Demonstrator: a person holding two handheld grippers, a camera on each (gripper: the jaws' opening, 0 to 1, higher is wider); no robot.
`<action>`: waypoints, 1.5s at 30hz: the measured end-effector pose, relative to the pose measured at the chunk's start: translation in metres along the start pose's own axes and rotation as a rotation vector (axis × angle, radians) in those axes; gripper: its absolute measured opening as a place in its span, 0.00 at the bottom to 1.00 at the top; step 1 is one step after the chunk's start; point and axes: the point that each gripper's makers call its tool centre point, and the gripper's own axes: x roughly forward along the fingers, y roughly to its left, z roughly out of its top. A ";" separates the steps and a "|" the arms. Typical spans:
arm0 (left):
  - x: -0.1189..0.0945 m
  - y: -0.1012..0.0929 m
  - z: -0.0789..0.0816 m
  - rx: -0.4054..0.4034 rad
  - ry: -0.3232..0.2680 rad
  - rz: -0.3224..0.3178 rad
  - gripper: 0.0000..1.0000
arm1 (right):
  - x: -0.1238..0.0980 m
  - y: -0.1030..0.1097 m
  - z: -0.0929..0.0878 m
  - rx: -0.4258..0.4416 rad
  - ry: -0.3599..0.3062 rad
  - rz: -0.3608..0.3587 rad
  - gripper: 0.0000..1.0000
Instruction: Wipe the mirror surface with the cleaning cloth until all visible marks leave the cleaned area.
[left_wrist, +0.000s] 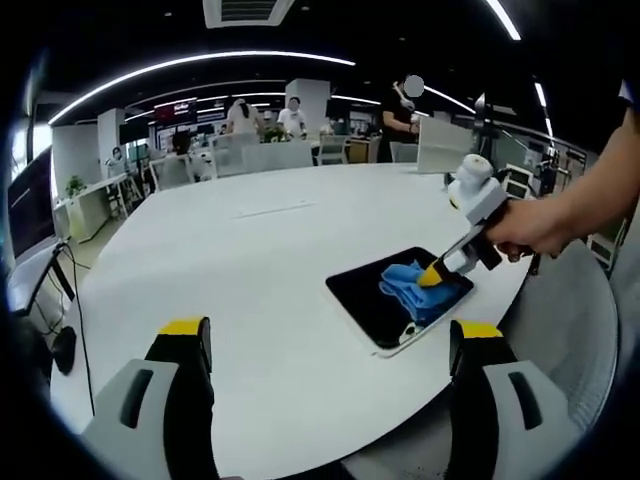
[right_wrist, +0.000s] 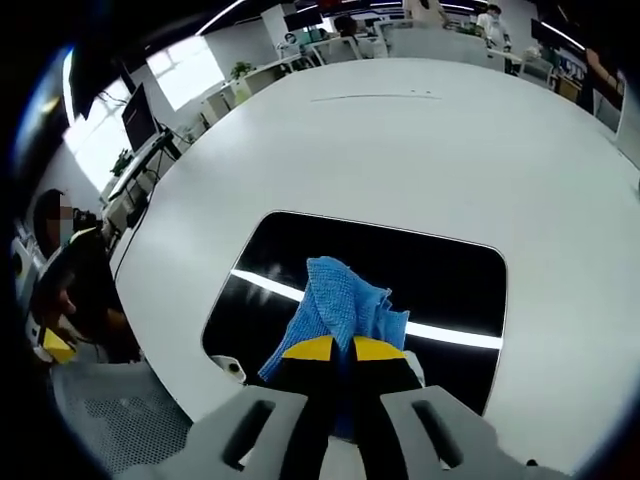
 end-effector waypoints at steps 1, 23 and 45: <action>-0.001 0.001 0.000 -0.004 -0.001 0.002 0.98 | 0.001 0.000 0.002 -0.004 0.000 0.000 0.00; 0.000 0.007 0.000 -0.014 -0.001 0.009 0.99 | 0.019 -0.009 0.032 -0.017 -0.007 -0.010 0.00; -0.004 0.013 0.001 -0.024 0.000 0.029 0.99 | 0.033 -0.014 0.057 -0.026 -0.015 -0.015 0.00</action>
